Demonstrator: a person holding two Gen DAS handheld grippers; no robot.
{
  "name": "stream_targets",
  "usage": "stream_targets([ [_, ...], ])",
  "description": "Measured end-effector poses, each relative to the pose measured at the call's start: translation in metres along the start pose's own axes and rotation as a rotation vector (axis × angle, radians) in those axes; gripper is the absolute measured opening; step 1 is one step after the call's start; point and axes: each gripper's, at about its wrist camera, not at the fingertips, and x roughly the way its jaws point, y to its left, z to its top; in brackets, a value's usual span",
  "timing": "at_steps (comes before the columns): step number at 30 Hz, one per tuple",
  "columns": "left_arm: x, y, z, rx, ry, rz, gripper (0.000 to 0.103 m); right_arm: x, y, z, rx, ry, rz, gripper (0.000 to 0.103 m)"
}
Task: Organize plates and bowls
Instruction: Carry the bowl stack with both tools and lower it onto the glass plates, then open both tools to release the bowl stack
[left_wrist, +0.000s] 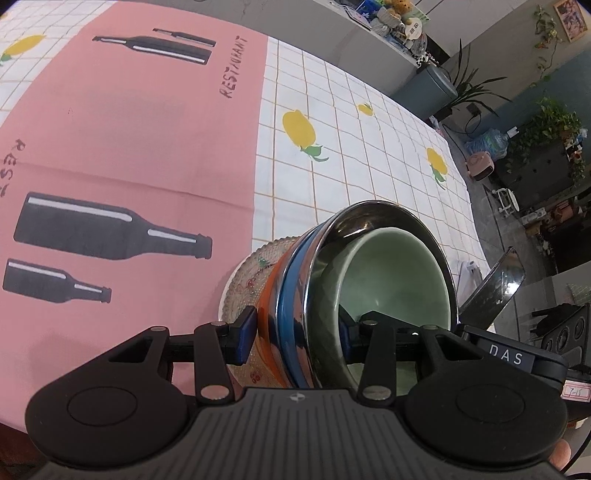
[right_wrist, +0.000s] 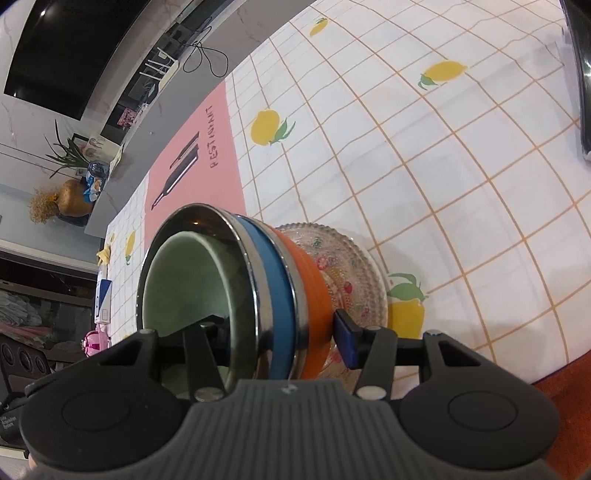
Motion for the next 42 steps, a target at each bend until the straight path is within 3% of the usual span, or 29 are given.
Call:
stream_targets([
  [11,0.002,-0.006,0.000,0.018,0.015,0.019,0.049,-0.005,0.002,0.000,0.016,0.005,0.002,0.064],
  [13,0.001,-0.006,0.000,0.024,0.011,0.009,0.053,-0.009,0.004,0.000,0.007,-0.009,0.003,0.072],
  [18,-0.012,-0.010,0.004,0.049,-0.036,-0.013,0.071,-0.022,0.007,0.001,-0.003,-0.038,-0.015,0.076],
  [23,-0.034,-0.018,0.005,0.101,-0.090,-0.045,0.075,-0.049,0.014,-0.007,-0.062,-0.112,-0.009,0.078],
  [26,-0.053,-0.025,0.003,0.146,-0.161,-0.049,0.075,-0.068,0.025,-0.012,-0.116,-0.175,-0.027,0.082],
  [30,-0.089,-0.037,-0.005,0.261,-0.322,-0.013,0.075,-0.091,0.046,-0.024,-0.211,-0.255,-0.090,0.083],
  [34,-0.122,-0.047,-0.020,0.396,-0.463,0.069,0.074,-0.110,0.076,-0.043,-0.334,-0.352,-0.173,0.084],
  [38,-0.143,-0.056,-0.038,0.504,-0.554,0.224,0.075,-0.123,0.105,-0.068,-0.440,-0.447,-0.237,0.087],
  [42,-0.162,-0.056,-0.058,0.567,-0.630,0.272,0.075,-0.132,0.132,-0.095,-0.546,-0.568,-0.312,0.092],
])
